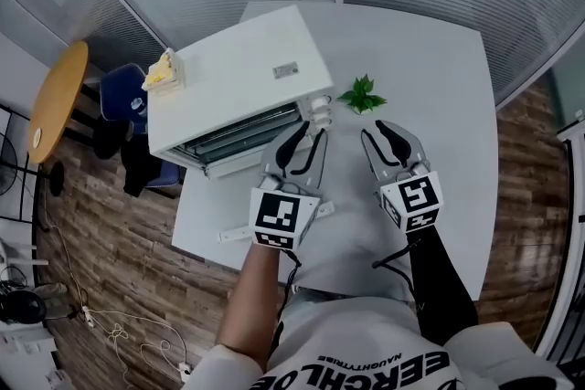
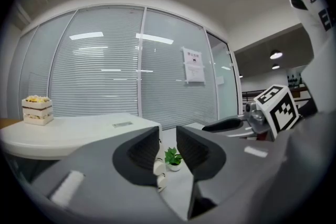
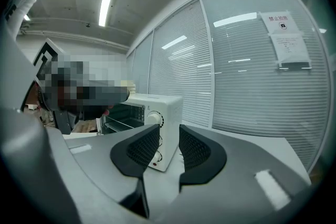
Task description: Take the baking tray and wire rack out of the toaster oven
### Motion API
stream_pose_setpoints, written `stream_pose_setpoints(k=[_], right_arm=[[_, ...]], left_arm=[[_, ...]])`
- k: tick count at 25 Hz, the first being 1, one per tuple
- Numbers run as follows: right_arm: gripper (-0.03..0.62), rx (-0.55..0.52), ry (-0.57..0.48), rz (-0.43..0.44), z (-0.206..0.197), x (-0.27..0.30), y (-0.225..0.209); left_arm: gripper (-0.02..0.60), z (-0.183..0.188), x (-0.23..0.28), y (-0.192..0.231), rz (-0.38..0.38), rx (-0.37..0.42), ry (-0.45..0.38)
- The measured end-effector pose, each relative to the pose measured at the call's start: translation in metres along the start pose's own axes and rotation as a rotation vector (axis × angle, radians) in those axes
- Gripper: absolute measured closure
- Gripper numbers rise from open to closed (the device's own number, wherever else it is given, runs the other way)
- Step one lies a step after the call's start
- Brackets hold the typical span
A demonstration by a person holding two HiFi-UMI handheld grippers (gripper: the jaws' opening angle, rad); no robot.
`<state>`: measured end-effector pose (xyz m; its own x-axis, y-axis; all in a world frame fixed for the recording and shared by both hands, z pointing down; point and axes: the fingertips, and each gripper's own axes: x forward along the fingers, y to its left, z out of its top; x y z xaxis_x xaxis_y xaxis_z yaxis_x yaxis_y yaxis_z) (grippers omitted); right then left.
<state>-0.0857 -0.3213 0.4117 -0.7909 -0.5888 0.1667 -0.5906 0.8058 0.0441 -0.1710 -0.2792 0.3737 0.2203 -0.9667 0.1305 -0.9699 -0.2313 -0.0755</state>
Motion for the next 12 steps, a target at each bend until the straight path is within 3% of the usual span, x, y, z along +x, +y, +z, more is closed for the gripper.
stream_pose_setpoints(k=[12], right_arm=[[0.497,0.009,0.019,0.003,-0.017,-0.001,-0.015]], left_arm=[[0.479,-0.02,0.016,-0.014,-0.006,-0.023,0.032]])
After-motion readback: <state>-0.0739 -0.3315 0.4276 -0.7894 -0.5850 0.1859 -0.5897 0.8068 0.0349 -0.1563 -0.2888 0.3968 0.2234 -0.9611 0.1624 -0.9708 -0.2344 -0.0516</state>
